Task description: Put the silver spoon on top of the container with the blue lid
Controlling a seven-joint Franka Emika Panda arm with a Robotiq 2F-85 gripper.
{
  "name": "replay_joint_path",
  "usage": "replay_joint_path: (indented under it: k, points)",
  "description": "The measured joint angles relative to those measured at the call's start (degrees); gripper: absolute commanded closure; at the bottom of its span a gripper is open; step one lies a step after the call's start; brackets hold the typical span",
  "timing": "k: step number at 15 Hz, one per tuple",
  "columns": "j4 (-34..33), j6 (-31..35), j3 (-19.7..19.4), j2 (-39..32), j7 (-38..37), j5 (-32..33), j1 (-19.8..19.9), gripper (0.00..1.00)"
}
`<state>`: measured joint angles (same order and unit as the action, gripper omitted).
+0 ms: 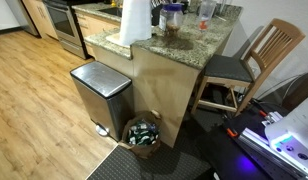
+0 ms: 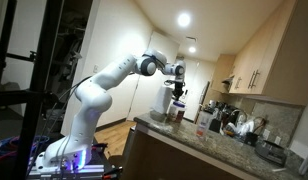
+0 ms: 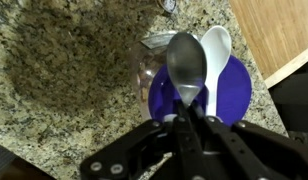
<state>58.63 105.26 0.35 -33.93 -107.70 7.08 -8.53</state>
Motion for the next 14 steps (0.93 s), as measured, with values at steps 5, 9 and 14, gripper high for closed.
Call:
replay_joint_path:
  k: [5,9,14]
  points:
    - [-3.0,0.0,0.0,-3.0,0.0,0.0,-0.3,1.00]
    - [-4.6,-0.2,0.0,-4.0,0.0,0.0,-0.3,0.73]
    - [-5.9,-3.5,0.0,-4.1,0.0,0.0,-0.3,0.36]
